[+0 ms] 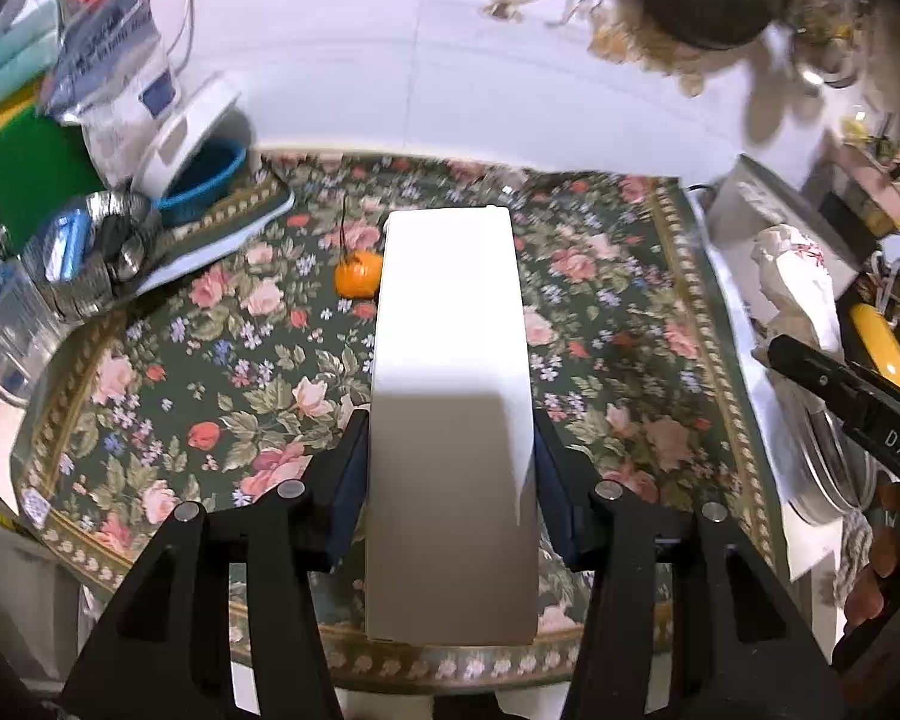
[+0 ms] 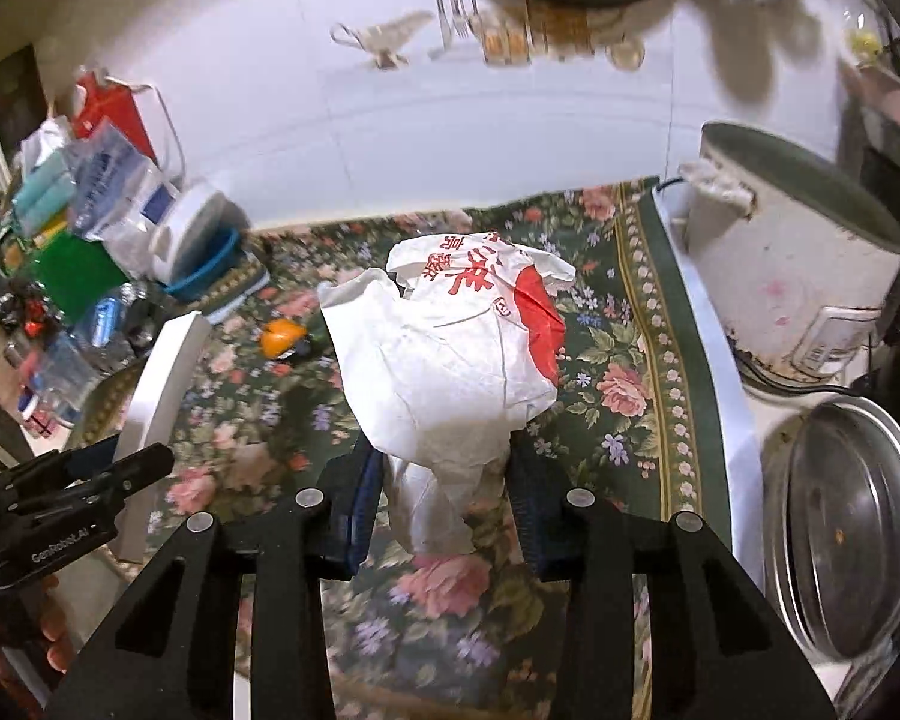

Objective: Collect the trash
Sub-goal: 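Carry the white box and white bag down toward the floor bin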

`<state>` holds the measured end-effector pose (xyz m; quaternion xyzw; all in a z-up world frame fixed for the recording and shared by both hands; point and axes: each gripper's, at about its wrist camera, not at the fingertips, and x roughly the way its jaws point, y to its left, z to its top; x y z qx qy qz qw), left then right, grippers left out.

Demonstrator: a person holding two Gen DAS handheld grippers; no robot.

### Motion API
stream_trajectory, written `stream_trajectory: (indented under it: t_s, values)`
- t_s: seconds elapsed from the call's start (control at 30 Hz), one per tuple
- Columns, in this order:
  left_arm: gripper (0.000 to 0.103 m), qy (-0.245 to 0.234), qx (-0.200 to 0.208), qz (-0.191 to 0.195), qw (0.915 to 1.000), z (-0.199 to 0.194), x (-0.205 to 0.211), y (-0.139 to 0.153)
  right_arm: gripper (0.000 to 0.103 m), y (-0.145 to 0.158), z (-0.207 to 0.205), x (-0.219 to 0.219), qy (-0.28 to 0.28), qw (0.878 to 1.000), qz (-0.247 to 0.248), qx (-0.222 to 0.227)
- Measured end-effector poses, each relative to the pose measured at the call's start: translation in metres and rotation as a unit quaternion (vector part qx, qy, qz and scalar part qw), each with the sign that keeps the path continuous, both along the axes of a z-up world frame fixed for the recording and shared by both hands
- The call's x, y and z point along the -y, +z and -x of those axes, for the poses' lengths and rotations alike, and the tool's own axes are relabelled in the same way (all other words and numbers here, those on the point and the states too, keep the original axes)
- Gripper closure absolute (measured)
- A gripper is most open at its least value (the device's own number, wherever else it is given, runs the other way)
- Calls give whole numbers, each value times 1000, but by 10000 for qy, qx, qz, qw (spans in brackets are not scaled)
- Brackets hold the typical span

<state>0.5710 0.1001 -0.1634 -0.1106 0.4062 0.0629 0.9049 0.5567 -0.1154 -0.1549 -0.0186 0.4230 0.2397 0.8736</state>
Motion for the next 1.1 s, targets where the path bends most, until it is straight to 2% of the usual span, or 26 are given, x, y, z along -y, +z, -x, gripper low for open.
stream_trajectory:
  t_s: [0.2,0.4,0.6,0.73,0.93,1.1]
  values:
    - [53,-362,283,-59,9989,44,-13,14,68,15,48,-11,-180,9996,-9,218]
    - [53,-778,392,-57,9962,104,-34,8,68,17,118,-30,-588,9976,-44,353]
    - [53,-1117,346,-95,9931,166,-53,1,67,11,182,-52,-927,9952,-94,292]
    - [53,-1291,225,-62,9914,200,-58,-6,67,9,218,-60,-1030,9944,-120,185]
    - [53,-1366,-85,104,9905,229,-57,-21,67,3,252,-63,-1075,9942,-5,-93]
    - [53,-1405,-466,171,9888,241,-47,-59,67,-22,268,-58,-1062,9936,122,-366]
